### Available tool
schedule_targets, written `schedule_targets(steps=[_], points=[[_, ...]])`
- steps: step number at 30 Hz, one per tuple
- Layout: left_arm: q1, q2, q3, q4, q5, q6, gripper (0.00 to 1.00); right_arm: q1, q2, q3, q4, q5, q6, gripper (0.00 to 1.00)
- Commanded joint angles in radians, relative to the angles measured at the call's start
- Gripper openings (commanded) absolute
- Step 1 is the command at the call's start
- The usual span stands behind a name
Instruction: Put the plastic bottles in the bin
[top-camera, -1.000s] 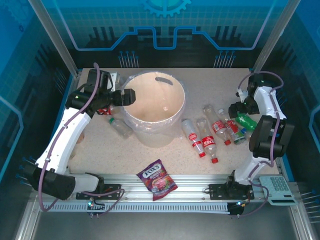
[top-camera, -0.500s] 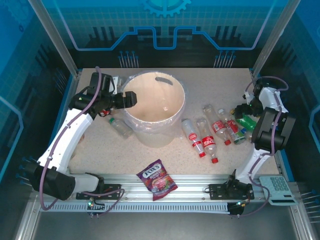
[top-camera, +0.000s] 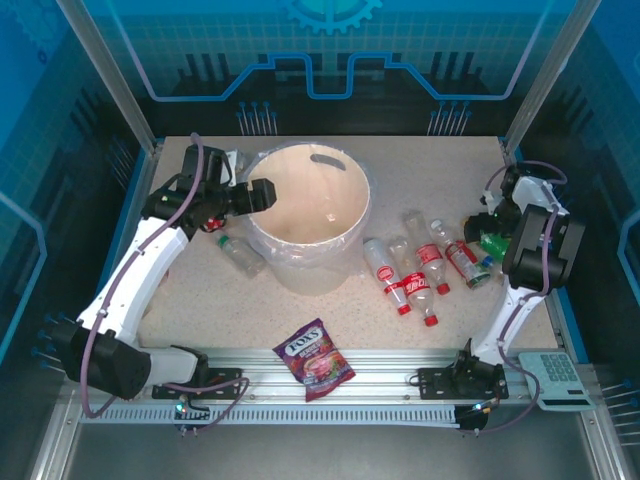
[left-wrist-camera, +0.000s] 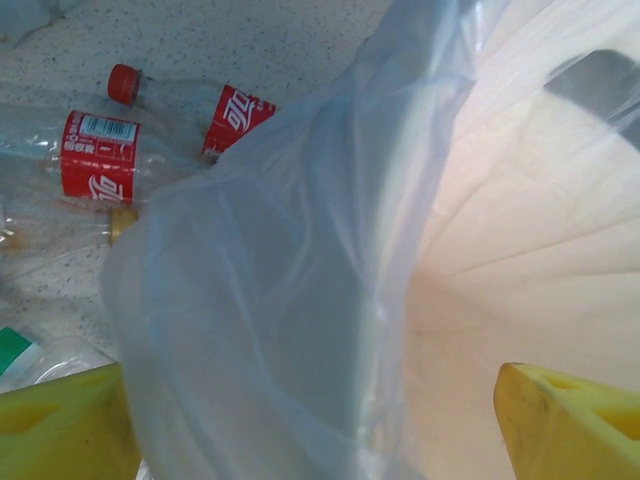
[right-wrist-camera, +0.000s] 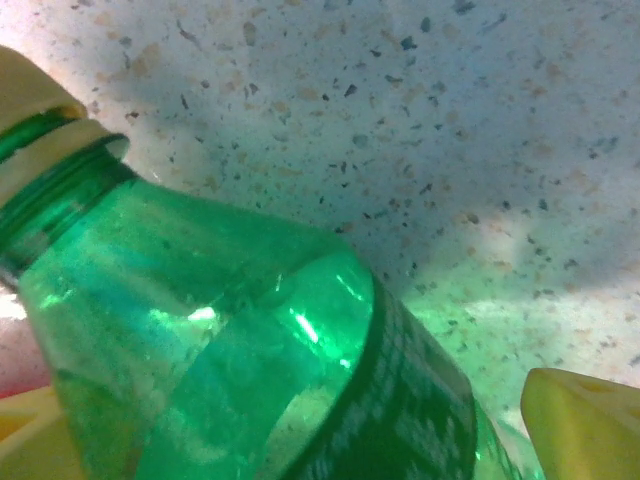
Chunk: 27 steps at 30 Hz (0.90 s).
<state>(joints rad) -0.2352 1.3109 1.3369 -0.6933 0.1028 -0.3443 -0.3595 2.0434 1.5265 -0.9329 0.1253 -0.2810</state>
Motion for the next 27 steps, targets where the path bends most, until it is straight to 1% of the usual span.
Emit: schedule_targets(steps=[1, 4, 6, 9, 13, 17, 20, 24, 27], points=[[-0.01, 0.039, -0.009, 0.037, 0.029, -0.015, 0.87, 0.002, 0.034, 0.019, 0.0, -0.022, 0.016, 1.0], [-0.011, 0.057, 0.003, 0.043, 0.036, 0.001, 0.87, 0.006, 0.041, 0.021, 0.003, -0.013, 0.024, 1.0], [-0.011, 0.069, 0.013, 0.044, 0.044, 0.01, 0.87, 0.005, 0.045, 0.029, -0.005, -0.011, 0.032, 0.97], [-0.01, 0.089, 0.026, 0.046, 0.066, 0.023, 0.86, 0.006, 0.043, 0.031, -0.005, -0.005, 0.037, 0.88], [-0.01, 0.114, 0.046, 0.043, 0.085, 0.043, 0.86, 0.006, 0.04, 0.042, -0.009, 0.011, 0.052, 0.82], [-0.01, 0.138, 0.071, 0.033, 0.1, 0.068, 0.86, 0.012, 0.001, 0.059, -0.016, 0.017, 0.064, 0.76], [-0.01, 0.157, 0.09, 0.033, 0.109, 0.073, 0.86, 0.012, -0.042, 0.083, -0.036, 0.03, 0.076, 0.75], [-0.011, 0.156, 0.08, 0.067, 0.109, 0.063, 0.86, 0.018, -0.114, 0.13, -0.07, -0.01, 0.102, 0.67], [-0.011, 0.161, 0.075, 0.083, 0.114, 0.046, 0.86, 0.044, -0.15, 0.195, -0.137, 0.016, 0.118, 0.66]])
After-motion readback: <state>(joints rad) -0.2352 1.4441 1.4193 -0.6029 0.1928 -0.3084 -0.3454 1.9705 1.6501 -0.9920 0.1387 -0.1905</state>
